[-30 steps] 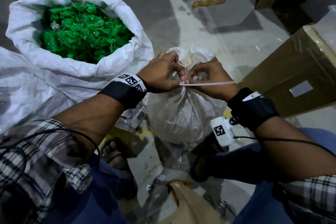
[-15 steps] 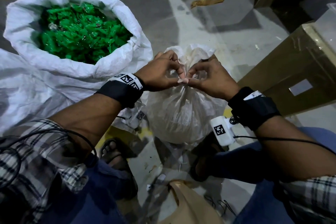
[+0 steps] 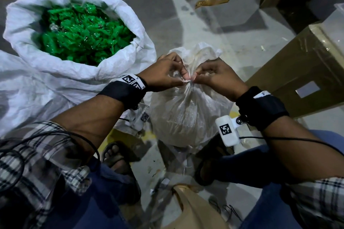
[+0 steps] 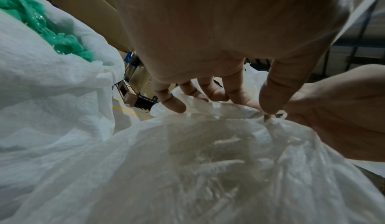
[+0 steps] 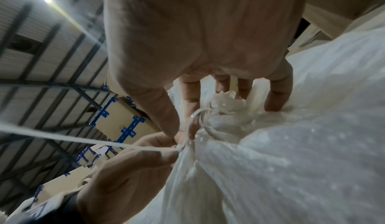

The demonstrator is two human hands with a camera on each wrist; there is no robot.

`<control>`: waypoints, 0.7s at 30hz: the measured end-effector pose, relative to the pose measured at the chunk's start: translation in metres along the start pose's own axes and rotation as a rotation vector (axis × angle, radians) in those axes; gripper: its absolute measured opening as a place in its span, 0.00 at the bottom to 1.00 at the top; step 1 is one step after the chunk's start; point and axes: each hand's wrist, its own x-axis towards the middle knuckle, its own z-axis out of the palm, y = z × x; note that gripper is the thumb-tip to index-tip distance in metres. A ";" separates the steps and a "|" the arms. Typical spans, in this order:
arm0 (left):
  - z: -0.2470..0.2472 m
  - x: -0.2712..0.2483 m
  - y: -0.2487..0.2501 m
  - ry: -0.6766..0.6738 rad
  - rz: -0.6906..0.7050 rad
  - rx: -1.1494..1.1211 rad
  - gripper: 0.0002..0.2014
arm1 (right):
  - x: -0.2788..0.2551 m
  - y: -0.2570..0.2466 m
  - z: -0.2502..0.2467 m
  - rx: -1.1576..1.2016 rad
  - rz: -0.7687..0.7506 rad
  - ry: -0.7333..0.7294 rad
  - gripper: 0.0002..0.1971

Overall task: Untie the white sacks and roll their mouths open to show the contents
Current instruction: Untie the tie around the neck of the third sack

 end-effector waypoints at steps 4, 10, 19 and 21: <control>0.002 0.001 -0.002 0.008 -0.010 0.024 0.08 | 0.000 0.000 0.002 -0.092 -0.043 0.018 0.08; 0.004 0.004 0.001 0.011 -0.008 0.024 0.09 | 0.004 0.002 -0.002 -0.085 0.067 -0.046 0.02; 0.002 0.001 -0.002 0.023 -0.030 -0.013 0.07 | 0.004 0.002 -0.003 -0.052 -0.019 0.002 0.17; 0.002 0.001 -0.002 0.017 -0.033 -0.016 0.07 | 0.003 0.002 0.001 -0.138 -0.088 0.000 0.14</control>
